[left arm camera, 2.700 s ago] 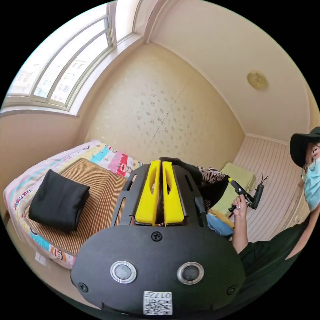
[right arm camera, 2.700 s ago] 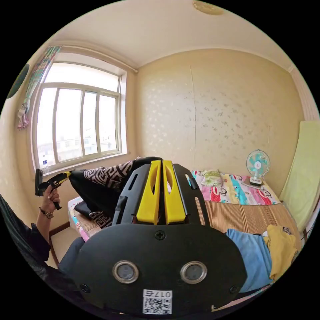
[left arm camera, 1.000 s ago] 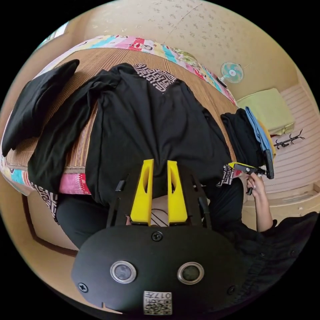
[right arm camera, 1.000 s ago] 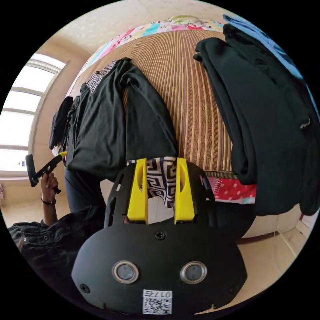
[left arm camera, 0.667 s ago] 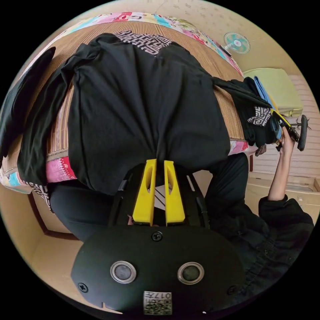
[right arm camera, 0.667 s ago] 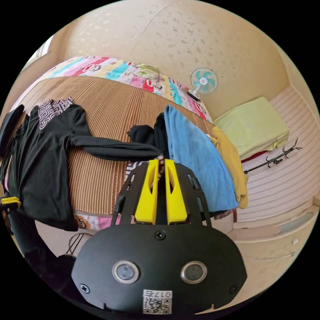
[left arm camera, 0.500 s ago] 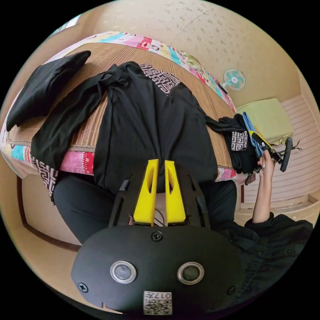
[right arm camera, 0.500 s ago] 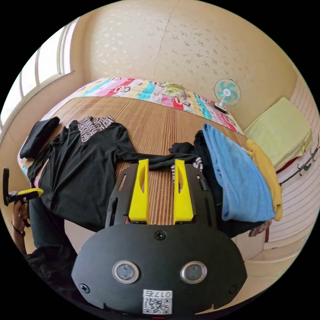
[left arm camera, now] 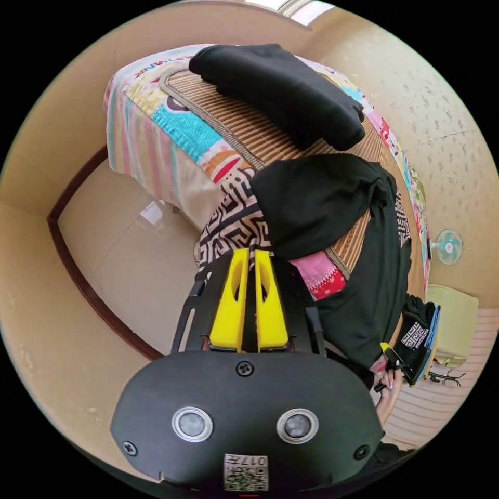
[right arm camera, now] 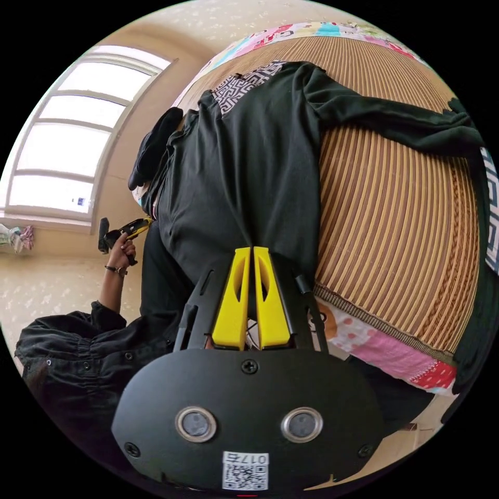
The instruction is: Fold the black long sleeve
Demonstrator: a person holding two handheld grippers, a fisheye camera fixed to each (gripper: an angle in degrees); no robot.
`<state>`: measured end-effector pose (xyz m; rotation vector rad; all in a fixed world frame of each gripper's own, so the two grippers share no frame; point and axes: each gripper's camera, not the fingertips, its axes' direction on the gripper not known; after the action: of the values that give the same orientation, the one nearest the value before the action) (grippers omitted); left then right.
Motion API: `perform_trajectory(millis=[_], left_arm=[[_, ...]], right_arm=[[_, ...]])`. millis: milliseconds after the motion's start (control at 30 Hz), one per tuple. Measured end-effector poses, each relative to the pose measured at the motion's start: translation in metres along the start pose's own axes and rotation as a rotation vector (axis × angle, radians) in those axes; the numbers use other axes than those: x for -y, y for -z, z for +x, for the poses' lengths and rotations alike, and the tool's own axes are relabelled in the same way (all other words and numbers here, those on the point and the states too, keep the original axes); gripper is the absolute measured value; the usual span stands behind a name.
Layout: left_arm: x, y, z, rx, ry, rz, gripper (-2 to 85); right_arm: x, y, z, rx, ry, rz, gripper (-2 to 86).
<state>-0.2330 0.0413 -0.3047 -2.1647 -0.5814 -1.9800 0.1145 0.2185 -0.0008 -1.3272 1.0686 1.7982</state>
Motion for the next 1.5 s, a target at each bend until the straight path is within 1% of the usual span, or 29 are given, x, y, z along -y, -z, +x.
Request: perform_trajectory(millis=[100,167,233,300,367,400,467,500,533,567,633,800,833,867,900,933,967,1033,1100,1133,1167,1200,1233,1267,1300,1367,1400,1467,1500], left_arm=[[-0.008,0.052,-0.030,0.018,0.036,0.154,2.2],[-0.019,0.096,-0.070,0.063,0.123,0.297,3.2],[-0.029,0.109,-0.109,0.029,0.240,0.353,4.9],[-0.034,0.100,-0.149,-0.059,0.346,0.319,7.5],[-0.042,0.071,-0.195,-0.232,0.457,0.205,10.9],[-0.046,0.063,-0.206,-0.302,0.488,0.189,11.5],[-0.064,0.026,-0.247,-0.700,0.636,0.180,12.5],[-0.067,0.016,-0.254,-0.803,0.670,0.186,12.8],[-0.069,-0.001,-0.263,-0.973,0.723,0.191,13.4],[-0.067,-0.015,-0.268,-1.085,0.767,0.179,13.9],[-0.059,-0.031,-0.272,-1.143,0.810,0.142,14.6],[-0.046,-0.050,-0.272,-1.123,0.897,0.138,12.9],[-0.049,-0.050,-0.272,-1.141,0.920,0.177,10.3],[-0.053,-0.048,-0.271,-1.207,0.933,0.256,6.4],[-0.056,-0.046,-0.270,-1.245,0.939,0.304,5.4],[-0.062,-0.038,-0.268,-1.295,0.950,0.378,3.4],[-0.067,-0.026,-0.266,-1.295,0.936,0.423,2.7],[-0.075,0.008,-0.260,-1.222,0.867,0.522,2.0],[-0.078,0.053,-0.242,-1.139,0.760,0.628,1.8],[-0.076,0.086,-0.219,-1.081,0.642,0.715,1.7],[-0.068,0.121,-0.184,-1.000,0.469,0.799,1.6],[-0.063,0.137,-0.163,-0.960,0.374,0.828,1.6],[-0.051,0.162,-0.114,-0.902,0.183,0.859,1.6],[-0.038,0.178,-0.059,-0.866,-0.005,0.859,1.6],[-0.032,0.182,-0.029,-0.853,-0.095,0.844,1.7],[-0.014,0.167,0.098,-0.850,-0.404,0.683,2.0],[-0.014,0.157,0.129,-0.853,-0.477,0.636,2.1],[-0.028,0.094,0.248,-0.789,-0.718,0.449,2.8],[-0.035,0.071,0.275,-0.753,-0.760,0.403,3.1]], right_arm=[[0.002,0.002,-0.008,-0.072,0.020,-0.041,1.6],[0.000,0.001,-0.019,-0.156,0.054,-0.039,1.5],[-0.003,0.000,-0.023,-0.195,0.063,-0.029,1.5],[-0.006,0.000,-0.022,-0.205,0.062,-0.023,1.5],[-0.009,0.003,-0.016,-0.178,0.043,-0.021,1.5],[-0.010,0.004,-0.014,-0.168,0.037,-0.021,1.5],[-0.014,0.008,-0.005,-0.124,0.009,-0.020,1.5],[-0.015,0.009,-0.003,-0.115,0.001,-0.020,1.5],[-0.017,0.010,0.001,-0.101,-0.011,-0.019,1.5],[-0.019,0.010,0.003,-0.094,-0.018,-0.021,1.5],[-0.022,0.011,0.005,-0.093,-0.021,-0.029,1.5],[-0.030,0.012,0.006,-0.107,-0.018,-0.055,1.5],[-0.033,0.014,0.003,-0.111,-0.006,-0.050,1.4],[-0.037,0.019,-0.002,-0.110,0.014,-0.022,1.4],[-0.040,0.023,-0.006,-0.106,0.028,0.006,1.3],[-0.046,0.034,-0.016,-0.097,0.064,0.086,1.2],[-0.051,0.044,-0.024,-0.084,0.100,0.170,1.0],[-0.053,0.051,-0.030,-0.095,0.118,0.261,0.8],[-0.048,0.041,-0.027,-0.165,0.115,0.282,0.6],[-0.041,0.021,-0.021,-0.258,0.109,0.251,0.6],[-0.034,-0.007,-0.010,-0.348,0.090,0.161,0.5],[-0.037,-0.010,-0.009,-0.346,0.102,0.210,0.5],[-0.049,-0.009,-0.007,-0.332,0.117,0.357,0.5],[-0.058,-0.016,-0.002,-0.323,0.110,0.406,0.4],[-0.063,-0.017,0.000,-0.317,0.116,0.440,0.4],[-0.078,-0.021,0.008,-0.288,0.135,0.494,0.4],[-0.079,-0.020,0.011,-0.272,0.132,0.492,0.4],[-0.083,-0.017,0.027,-0.173,0.116,0.495,0.4],[-0.084,-0.016,0.032,-0.141,0.112,0.498,0.5]])
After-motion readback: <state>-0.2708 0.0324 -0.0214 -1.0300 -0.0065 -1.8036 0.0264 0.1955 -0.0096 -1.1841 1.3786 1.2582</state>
